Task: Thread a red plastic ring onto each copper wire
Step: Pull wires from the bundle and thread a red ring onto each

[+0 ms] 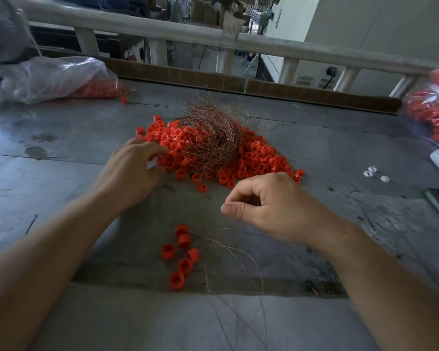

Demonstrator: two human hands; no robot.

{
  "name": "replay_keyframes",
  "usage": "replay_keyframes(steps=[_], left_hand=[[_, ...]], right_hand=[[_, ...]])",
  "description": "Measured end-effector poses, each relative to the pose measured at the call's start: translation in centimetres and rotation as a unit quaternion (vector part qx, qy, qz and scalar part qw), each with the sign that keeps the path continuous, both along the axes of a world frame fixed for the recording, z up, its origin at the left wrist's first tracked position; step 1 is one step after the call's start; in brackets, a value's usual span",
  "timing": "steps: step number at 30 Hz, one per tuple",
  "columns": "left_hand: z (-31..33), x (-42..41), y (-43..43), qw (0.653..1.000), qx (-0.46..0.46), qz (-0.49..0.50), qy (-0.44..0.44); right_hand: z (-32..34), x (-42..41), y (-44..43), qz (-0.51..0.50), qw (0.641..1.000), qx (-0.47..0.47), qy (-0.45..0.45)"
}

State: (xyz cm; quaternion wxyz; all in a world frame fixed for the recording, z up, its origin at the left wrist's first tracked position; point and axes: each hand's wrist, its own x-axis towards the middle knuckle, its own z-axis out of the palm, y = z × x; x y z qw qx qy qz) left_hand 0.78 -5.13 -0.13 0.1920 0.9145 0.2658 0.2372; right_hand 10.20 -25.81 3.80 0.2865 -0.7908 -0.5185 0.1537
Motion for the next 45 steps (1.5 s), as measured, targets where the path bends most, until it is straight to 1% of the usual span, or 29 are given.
replay_keyframes(steps=[2,7,9,11,12,13,14,15,16,17,18,19,20,21,23,26,28,31,37,39,41,45], left_hand=[[-0.1,0.1,0.1,1.000,0.010,-0.002,0.009],[-0.1,0.0,0.2,1.000,0.019,-0.009,-0.002],[0.0,0.1,0.2,1.000,0.016,0.005,-0.011],[0.5,0.0,0.1,0.998,-0.008,0.049,-0.043],[0.8,-0.1,0.0,0.994,-0.034,0.073,-0.069],[1.2,-0.3,-0.1,0.988,-0.080,0.081,-0.101],[1.6,-0.5,-0.3,0.977,-0.148,0.063,-0.143],[2.2,-0.9,-0.7,0.956,-0.227,0.013,-0.187],[2.9,-1.4,-1.1,0.925,-0.303,-0.062,-0.222],[3.5,-1.9,-1.6,0.891,-0.362,-0.142,-0.235],[3.8,-2.2,-2.2,0.863,-0.400,-0.213,-0.225],[4.1,-2.4,-2.7,0.841,-0.425,-0.269,-0.198],[4.1,-2.5,-3.1,0.828,-0.438,-0.307,-0.166],[4.0,-2.4,-3.6,0.826,-0.438,-0.327,-0.138],[3.5,-2.0,-4.7,0.841,-0.410,-0.340,-0.093],[2.8,-1.5,-5.8,0.864,-0.386,-0.319,-0.055],[2.6,-1.3,-5.9,0.867,-0.386,-0.313,-0.039],[2.4,-1.2,-5.9,0.866,-0.392,-0.307,-0.037],[2.5,-1.2,-5.7,0.863,-0.400,-0.304,-0.046],[2.5,-1.3,-5.8,0.863,-0.402,-0.304,-0.045],[2.5,-1.3,-5.7,0.864,-0.401,-0.302,-0.042],[2.4,-1.2,-5.8,0.862,-0.404,-0.304,-0.042]], right_hand=[[0.0,0.0,0.1,0.000,1.000,0.003,0.000],[0.1,-0.1,-0.1,0.003,1.000,0.006,-0.004],[0.0,-0.1,0.0,0.003,1.000,0.006,-0.003],[0.0,0.0,0.1,0.001,1.000,0.008,-0.008],[0.0,0.1,0.0,-0.003,1.000,0.010,-0.013],[-0.1,0.2,0.0,-0.008,1.000,0.014,-0.019],[-0.1,0.3,0.0,-0.014,0.999,0.019,-0.026],[-0.2,0.4,0.0,-0.023,0.999,0.023,-0.035],[-0.3,0.5,0.0,-0.033,0.998,0.027,-0.046],[-0.3,0.7,0.1,-0.044,0.997,0.033,-0.058],[-0.4,0.8,0.2,-0.054,0.995,0.039,-0.070],[-0.5,1.0,0.3,-0.064,0.993,0.047,-0.082],[-0.6,1.2,0.4,-0.073,0.991,0.054,-0.095],[-0.8,1.4,0.6,-0.082,0.989,0.062,-0.108],[-1.1,1.8,0.9,-0.104,0.982,0.088,-0.130],[-1.2,2.7,1.6,-0.139,0.971,0.120,-0.154],[-1.4,3.4,2.5,-0.158,0.965,0.117,-0.175],[-1.6,4.0,3.6,-0.161,0.962,0.100,-0.195],[-1.9,3.8,5.0,-0.111,0.959,0.091,-0.246],[-2.5,3.5,5.5,-0.100,0.953,0.087,-0.274],[-2.8,3.2,5.8,-0.097,0.943,0.108,-0.299],[-3.0,3.0,5.6,-0.087,0.931,0.170,-0.312]])
